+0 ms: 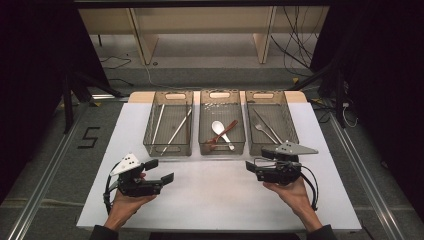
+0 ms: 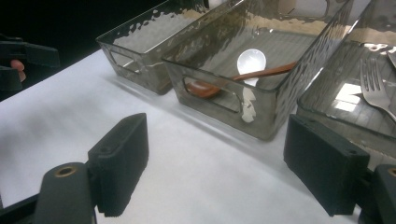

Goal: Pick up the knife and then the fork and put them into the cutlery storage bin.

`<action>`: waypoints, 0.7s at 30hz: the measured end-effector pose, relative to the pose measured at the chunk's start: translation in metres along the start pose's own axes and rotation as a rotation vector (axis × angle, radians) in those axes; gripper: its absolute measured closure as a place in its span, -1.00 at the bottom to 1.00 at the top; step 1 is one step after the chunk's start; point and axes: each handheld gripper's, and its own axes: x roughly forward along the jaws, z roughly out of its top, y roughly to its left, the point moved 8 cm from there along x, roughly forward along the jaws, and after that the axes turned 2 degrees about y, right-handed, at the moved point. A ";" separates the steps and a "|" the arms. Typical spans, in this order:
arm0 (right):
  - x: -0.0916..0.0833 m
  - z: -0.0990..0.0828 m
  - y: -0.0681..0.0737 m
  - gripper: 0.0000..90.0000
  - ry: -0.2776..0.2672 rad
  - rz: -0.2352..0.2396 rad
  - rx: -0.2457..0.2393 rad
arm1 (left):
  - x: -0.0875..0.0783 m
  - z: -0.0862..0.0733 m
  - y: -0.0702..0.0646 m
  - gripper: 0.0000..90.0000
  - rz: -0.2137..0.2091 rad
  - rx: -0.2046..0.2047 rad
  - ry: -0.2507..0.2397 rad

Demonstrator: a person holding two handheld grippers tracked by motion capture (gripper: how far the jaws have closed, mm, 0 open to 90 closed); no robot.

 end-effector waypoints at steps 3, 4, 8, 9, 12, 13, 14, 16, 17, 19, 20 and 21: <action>-0.003 -0.004 0.001 -0.49 -0.011 0.000 -0.003 | -0.002 0.000 0.001 -0.63 -0.007 -0.010 -0.003; -0.004 -0.005 0.002 -0.49 -0.013 -0.001 -0.002 | -0.002 0.000 0.002 -0.64 -0.008 -0.014 -0.007; -0.007 -0.011 0.006 -0.49 -0.015 0.008 -0.002 | -0.001 -0.001 0.001 -0.64 -0.010 -0.019 -0.004; -0.007 -0.013 0.007 -0.50 -0.014 0.010 -0.001 | -0.001 -0.001 0.001 -0.64 -0.010 -0.015 0.001; -0.009 -0.017 0.008 -0.50 -0.019 0.007 -0.009 | 0.000 -0.001 0.000 -0.64 -0.013 -0.014 0.006; -0.010 -0.019 0.008 -0.50 -0.018 0.008 -0.008 | 0.000 -0.001 0.000 -0.64 -0.013 -0.014 0.007; -0.011 -0.021 0.008 -0.50 -0.018 0.009 -0.005 | 0.001 -0.001 0.000 -0.64 -0.013 -0.015 0.007; -0.012 -0.024 0.009 -0.50 -0.023 0.005 -0.006 | 0.001 -0.002 0.000 -0.64 -0.015 -0.015 0.008; -0.013 -0.025 0.008 -0.50 -0.024 0.004 -0.011 | 0.001 -0.002 0.000 -0.64 -0.016 -0.016 0.010; -0.014 -0.027 0.009 -0.51 -0.024 0.010 -0.007 | 0.001 -0.003 -0.001 -0.64 -0.021 -0.013 0.016; -0.014 -0.028 0.009 -0.52 -0.027 0.009 -0.012 | 0.002 -0.003 -0.001 -0.64 -0.023 -0.014 0.017; -0.014 -0.030 0.009 -0.53 -0.025 0.005 -0.011 | 0.002 -0.003 -0.002 -0.64 -0.024 -0.013 0.018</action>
